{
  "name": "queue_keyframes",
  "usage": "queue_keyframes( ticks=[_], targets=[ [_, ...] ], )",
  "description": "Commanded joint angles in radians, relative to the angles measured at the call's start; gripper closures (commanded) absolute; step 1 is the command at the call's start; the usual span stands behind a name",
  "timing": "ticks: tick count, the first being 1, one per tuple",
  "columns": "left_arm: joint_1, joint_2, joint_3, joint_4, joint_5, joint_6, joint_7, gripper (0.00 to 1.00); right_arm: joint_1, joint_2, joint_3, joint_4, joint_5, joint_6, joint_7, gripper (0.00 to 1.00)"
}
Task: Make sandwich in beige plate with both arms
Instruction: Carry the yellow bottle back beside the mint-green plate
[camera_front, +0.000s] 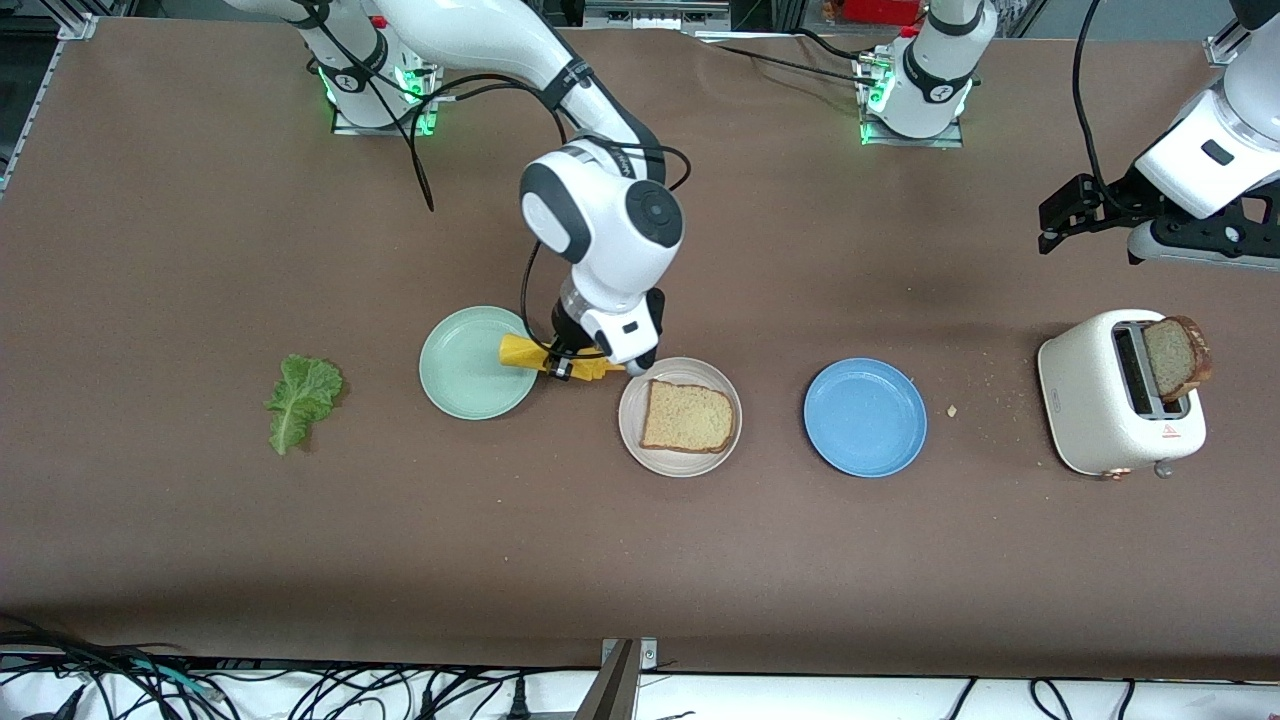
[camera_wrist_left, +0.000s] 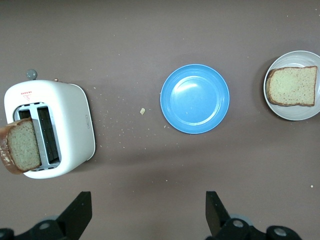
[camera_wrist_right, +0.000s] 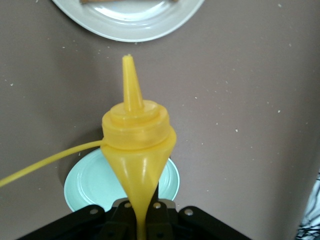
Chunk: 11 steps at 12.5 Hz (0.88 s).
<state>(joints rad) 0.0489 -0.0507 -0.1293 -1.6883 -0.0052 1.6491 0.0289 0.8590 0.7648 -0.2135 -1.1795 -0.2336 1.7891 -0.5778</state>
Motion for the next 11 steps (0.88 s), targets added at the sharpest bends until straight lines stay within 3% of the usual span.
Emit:
queue_keyframes(
  ticks=[1, 7, 11],
  targets=[
    [0.008, -0.005, -0.004, -0.004, -0.013, -0.008, 0.000, 0.00, -0.069, -0.065, 0.016, -0.006, 0.132, -0.011, -0.066, 0.97],
    [0.006, 0.002, -0.006, -0.008, -0.013, -0.008, -0.001, 0.00, -0.320, -0.248, 0.066, -0.175, 0.537, 0.016, -0.247, 0.97],
    [0.005, 0.028, -0.013, -0.008, -0.013, -0.008, -0.012, 0.00, -0.457, -0.297, 0.066, -0.274, 0.824, 0.006, -0.472, 0.97]
  ],
)
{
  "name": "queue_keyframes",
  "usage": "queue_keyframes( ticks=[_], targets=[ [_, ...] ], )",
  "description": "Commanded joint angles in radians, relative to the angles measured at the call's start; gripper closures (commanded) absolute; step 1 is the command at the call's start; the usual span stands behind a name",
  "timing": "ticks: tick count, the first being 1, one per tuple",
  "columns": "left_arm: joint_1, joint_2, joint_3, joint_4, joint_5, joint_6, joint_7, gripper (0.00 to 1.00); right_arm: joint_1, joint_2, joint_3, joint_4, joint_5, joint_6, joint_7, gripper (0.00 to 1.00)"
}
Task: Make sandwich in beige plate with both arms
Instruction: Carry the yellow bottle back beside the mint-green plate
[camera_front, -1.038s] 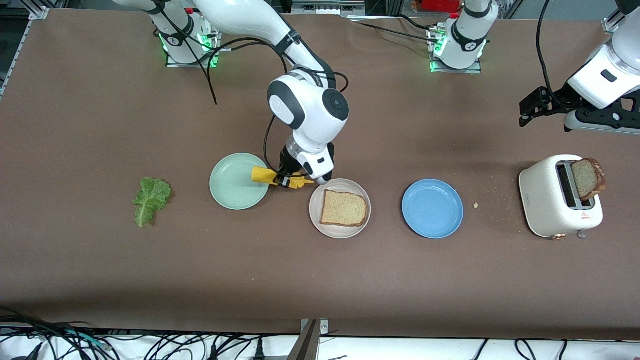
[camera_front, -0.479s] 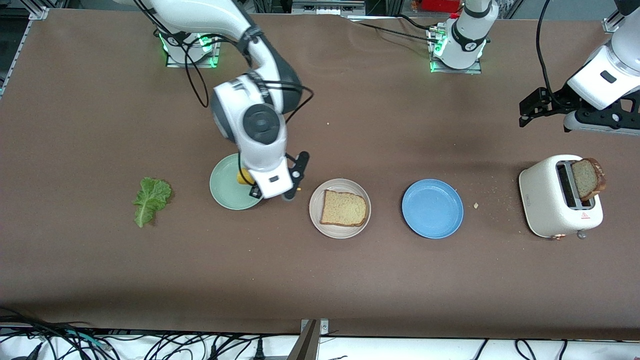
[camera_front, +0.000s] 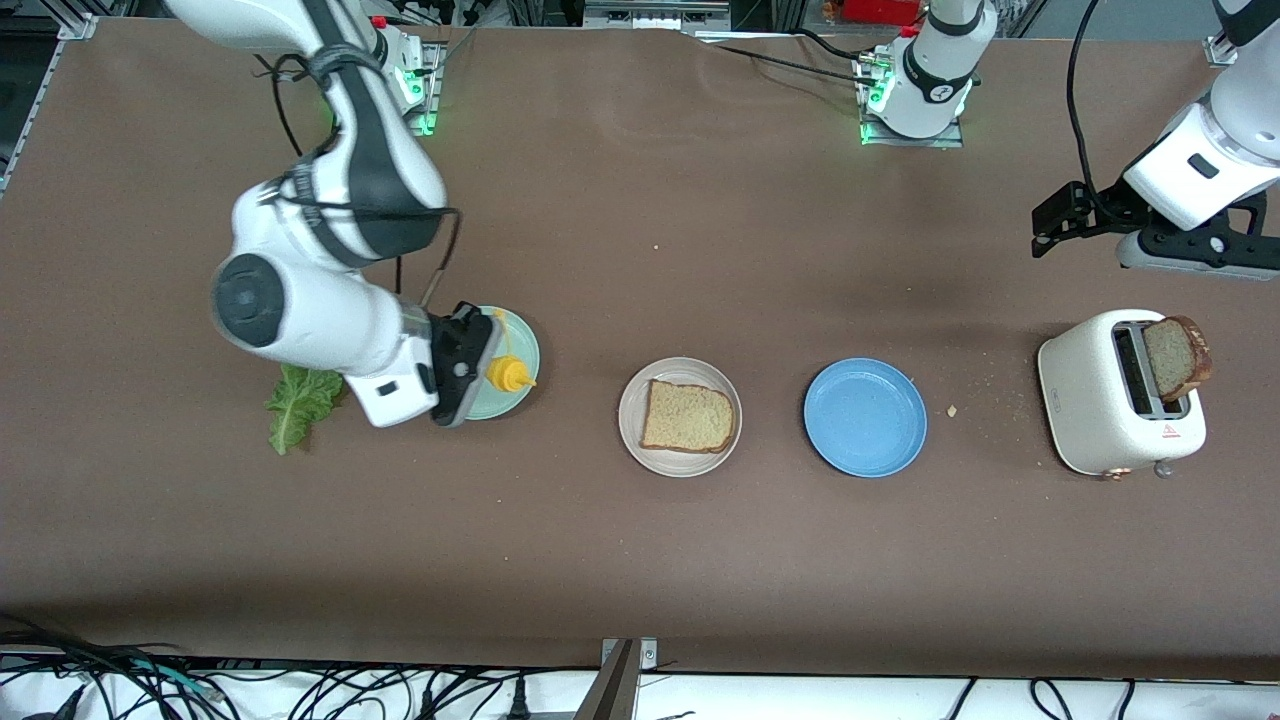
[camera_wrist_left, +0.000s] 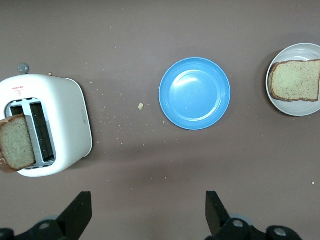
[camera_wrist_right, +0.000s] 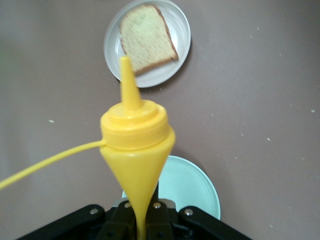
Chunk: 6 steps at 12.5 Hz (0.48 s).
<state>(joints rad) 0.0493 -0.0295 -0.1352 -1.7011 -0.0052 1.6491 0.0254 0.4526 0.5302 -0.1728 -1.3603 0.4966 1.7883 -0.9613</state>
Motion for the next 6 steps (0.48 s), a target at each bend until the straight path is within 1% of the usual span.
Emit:
queue_keyframes(
  ticks=[1, 3, 4, 6],
  targets=[
    [0.004, 0.007, -0.007, 0.005, -0.013, -0.008, -0.009, 0.00, -0.081, -0.067, 0.026, -0.127, 0.159, 0.005, -0.158, 0.97],
    [0.004, 0.003, -0.007, 0.001, -0.013, -0.008, -0.012, 0.00, -0.150, -0.073, 0.026, -0.199, 0.270, -0.010, -0.355, 0.97],
    [0.004, 0.002, -0.007, -0.002, -0.013, -0.008, -0.013, 0.00, -0.188, -0.072, 0.024, -0.226, 0.316, -0.044, -0.458, 0.97],
    [0.004, 0.002, -0.007, -0.003, -0.013, -0.006, -0.013, 0.00, -0.256, -0.067, 0.022, -0.258, 0.388, -0.093, -0.648, 0.97]
  ],
)
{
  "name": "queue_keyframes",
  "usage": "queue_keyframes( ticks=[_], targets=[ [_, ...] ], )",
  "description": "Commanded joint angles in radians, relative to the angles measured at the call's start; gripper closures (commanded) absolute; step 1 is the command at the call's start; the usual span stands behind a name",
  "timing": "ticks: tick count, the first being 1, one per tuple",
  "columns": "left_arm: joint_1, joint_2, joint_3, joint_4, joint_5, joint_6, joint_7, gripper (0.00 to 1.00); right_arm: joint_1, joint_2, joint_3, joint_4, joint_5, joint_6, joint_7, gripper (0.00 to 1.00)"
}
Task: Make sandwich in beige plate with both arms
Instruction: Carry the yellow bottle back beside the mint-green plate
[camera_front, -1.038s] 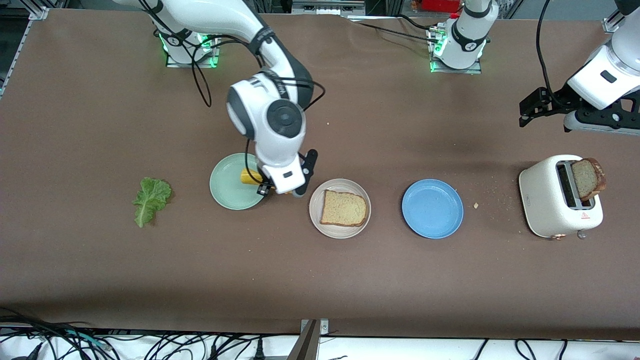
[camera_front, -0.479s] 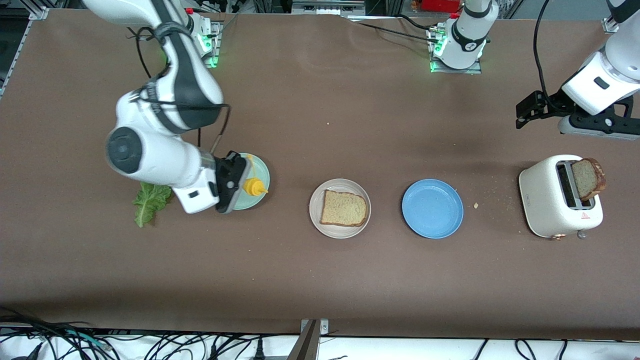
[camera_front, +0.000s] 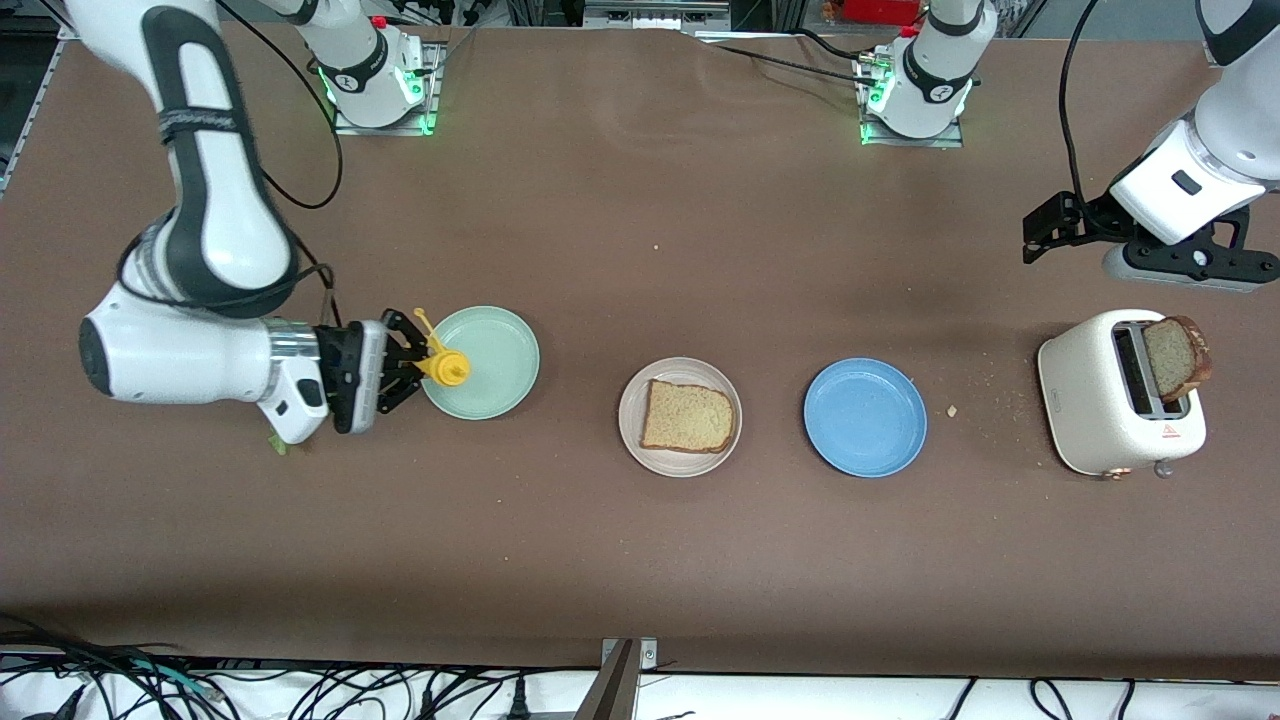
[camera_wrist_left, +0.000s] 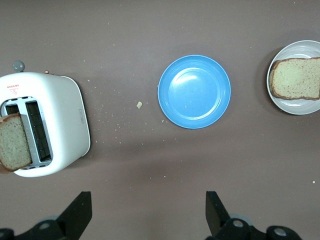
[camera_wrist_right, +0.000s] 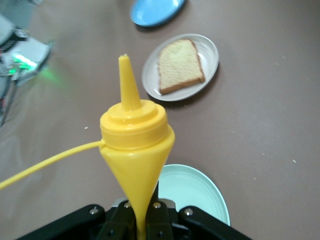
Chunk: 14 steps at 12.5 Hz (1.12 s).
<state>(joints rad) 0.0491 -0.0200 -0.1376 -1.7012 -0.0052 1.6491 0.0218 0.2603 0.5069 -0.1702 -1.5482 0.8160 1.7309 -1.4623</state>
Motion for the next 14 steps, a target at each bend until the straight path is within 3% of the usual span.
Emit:
queue_keyframes(
  ticks=[1, 4, 8, 11, 14],
  targets=[
    [0.005, -0.009, -0.005, -0.003, -0.013, -0.005, -0.011, 0.00, -0.096, -0.038, 0.020, -0.076, 0.081, -0.066, -0.221, 0.97],
    [0.003, -0.012, -0.017, -0.005, 0.022, -0.005, -0.045, 0.00, -0.185, -0.004, 0.020, -0.079, 0.086, -0.154, -0.438, 0.97],
    [0.005, -0.012, -0.023, -0.005, 0.030, -0.005, -0.043, 0.00, -0.269, 0.132, 0.020, -0.079, 0.219, -0.243, -0.784, 0.97],
    [0.006, -0.012, -0.023, -0.005, 0.030, -0.005, -0.042, 0.00, -0.280, 0.206, 0.020, -0.078, 0.279, -0.251, -0.932, 0.97],
    [0.006, -0.012, -0.023, -0.005, 0.030, -0.005, -0.040, 0.00, -0.282, 0.232, 0.020, -0.078, 0.285, -0.249, -0.984, 0.97]
  ],
)
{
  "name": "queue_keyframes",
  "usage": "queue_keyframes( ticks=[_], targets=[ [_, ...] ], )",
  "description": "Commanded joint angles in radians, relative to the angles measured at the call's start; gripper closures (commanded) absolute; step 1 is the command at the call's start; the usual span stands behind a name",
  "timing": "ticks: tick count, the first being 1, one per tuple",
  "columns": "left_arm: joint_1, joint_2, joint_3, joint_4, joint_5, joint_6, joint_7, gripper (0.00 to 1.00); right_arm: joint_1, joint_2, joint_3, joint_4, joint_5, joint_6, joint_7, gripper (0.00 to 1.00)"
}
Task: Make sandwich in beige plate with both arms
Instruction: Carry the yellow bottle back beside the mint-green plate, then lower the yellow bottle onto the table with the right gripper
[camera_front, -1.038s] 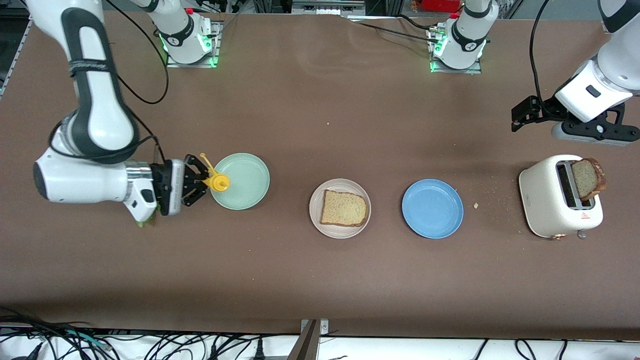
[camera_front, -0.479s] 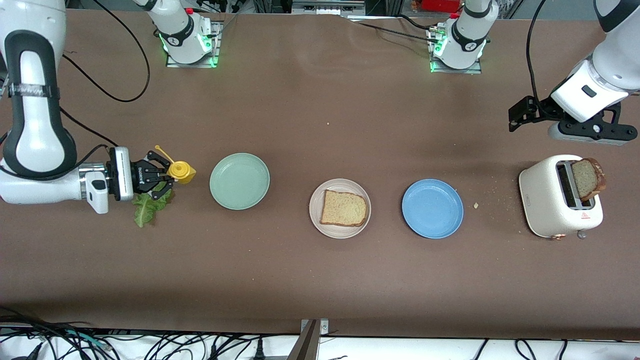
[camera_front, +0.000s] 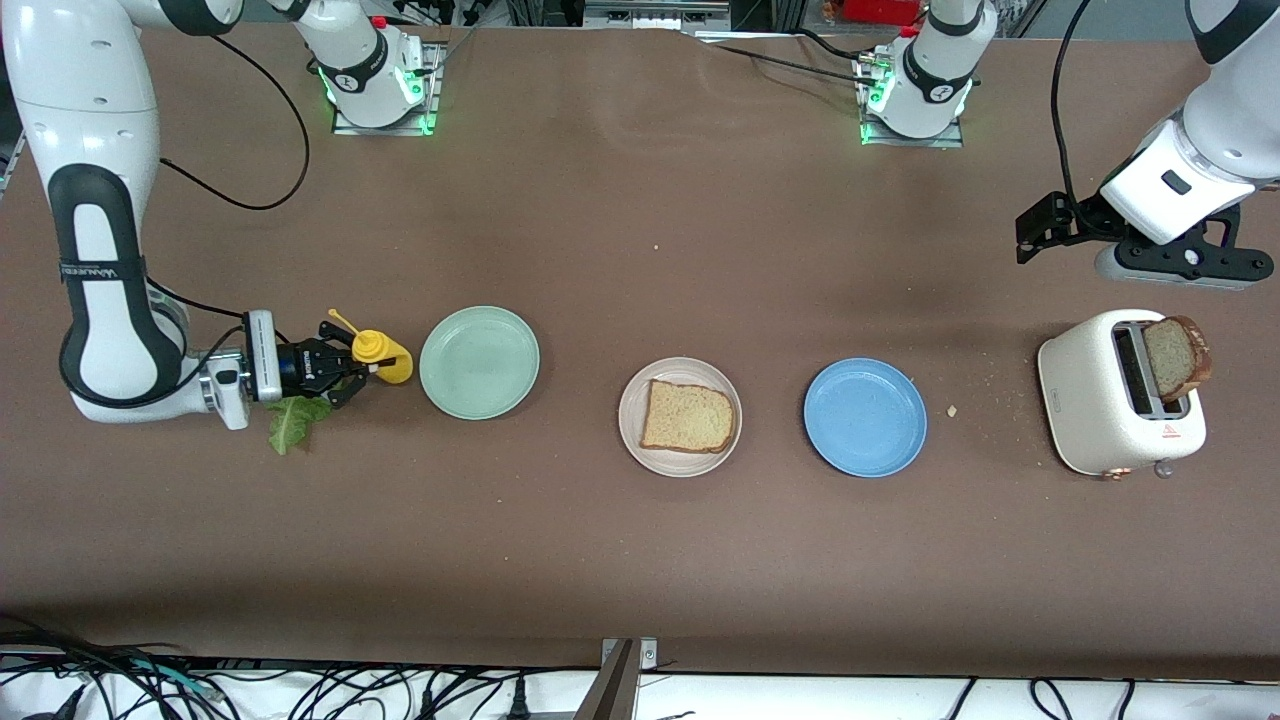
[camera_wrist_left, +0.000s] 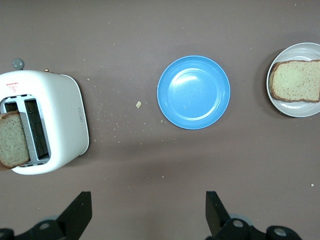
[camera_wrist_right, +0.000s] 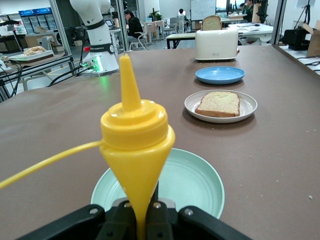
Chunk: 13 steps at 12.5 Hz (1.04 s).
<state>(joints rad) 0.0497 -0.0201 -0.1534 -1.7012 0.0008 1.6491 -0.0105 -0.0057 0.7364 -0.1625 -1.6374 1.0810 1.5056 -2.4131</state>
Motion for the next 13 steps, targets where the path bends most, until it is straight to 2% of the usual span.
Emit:
queue_keyframes(
  ticks=[1, 13],
  targets=[
    [0.006, -0.012, -0.008, -0.005, 0.024, -0.005, -0.006, 0.00, -0.016, 0.015, 0.012, 0.011, 0.020, -0.024, -0.052, 0.97],
    [0.006, -0.011, -0.006, -0.003, 0.024, -0.005, -0.006, 0.00, -0.068, 0.098, 0.011, 0.011, 0.010, -0.022, -0.116, 0.97]
  ],
)
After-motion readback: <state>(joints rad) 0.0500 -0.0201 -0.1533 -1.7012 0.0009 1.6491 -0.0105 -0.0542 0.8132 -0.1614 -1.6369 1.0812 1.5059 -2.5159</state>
